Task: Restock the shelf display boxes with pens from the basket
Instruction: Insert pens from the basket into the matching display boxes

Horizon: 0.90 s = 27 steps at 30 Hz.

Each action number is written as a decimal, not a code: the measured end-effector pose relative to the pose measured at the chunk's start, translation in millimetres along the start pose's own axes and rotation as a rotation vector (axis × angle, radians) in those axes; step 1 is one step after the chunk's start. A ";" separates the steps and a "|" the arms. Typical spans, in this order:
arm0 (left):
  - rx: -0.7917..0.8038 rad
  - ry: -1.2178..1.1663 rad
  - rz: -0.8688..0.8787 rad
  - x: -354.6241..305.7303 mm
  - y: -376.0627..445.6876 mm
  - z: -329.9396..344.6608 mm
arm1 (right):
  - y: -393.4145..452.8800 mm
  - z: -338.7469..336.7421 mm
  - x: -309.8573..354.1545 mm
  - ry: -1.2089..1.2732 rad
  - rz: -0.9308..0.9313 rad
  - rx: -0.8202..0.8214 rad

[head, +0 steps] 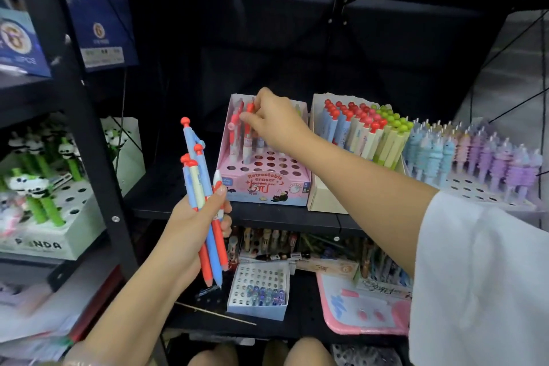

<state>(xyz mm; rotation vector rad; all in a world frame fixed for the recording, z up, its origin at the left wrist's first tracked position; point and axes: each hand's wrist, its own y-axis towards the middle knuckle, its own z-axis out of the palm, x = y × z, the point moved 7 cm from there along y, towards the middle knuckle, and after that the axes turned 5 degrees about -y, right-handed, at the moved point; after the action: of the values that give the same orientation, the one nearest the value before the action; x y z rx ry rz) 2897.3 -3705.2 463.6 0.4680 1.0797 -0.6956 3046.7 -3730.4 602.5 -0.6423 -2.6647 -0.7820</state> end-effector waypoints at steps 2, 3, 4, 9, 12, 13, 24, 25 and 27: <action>0.005 0.002 0.012 -0.2 -0.3 1.5 | -1.8 10.8 -1.4 -0.055 0.006 0.040; 0.006 0.005 0.018 -0.7 -0.5 2.1 | -2.6 12.7 -2.4 -0.059 0.010 0.033; 0.009 0.010 0.021 -1.2 -0.8 2.7 | -2.9 13.1 -3.2 -0.074 0.010 0.030; 0.034 -0.015 0.015 -1.1 -2.7 7.4 | -11.3 24.0 -13.3 -0.242 0.033 0.184; 0.056 0.004 0.016 0.8 -3.9 11.7 | -19.9 13.3 -7.0 -0.157 -0.001 0.050; 0.065 0.006 0.017 1.4 -4.1 13.4 | -22.9 7.2 -2.0 -0.061 -0.019 0.000; 0.177 0.105 -0.009 9.3 -8.7 41.7 | -39.4 5.9 12.6 0.689 0.033 0.333; 0.188 0.127 -0.008 10.2 -9.0 44.6 | -37.5 -1.1 8.8 0.696 0.058 0.278; 0.215 0.170 -0.012 13.3 -9.9 51.5 | -30.1 -28.3 -6.3 0.705 0.140 0.043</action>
<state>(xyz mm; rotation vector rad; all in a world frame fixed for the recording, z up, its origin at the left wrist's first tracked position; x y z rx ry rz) 2926.8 -3749.7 472.4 0.7158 1.1728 -0.7977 3041.5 -3771.2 609.9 -0.4282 -1.9685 -0.7362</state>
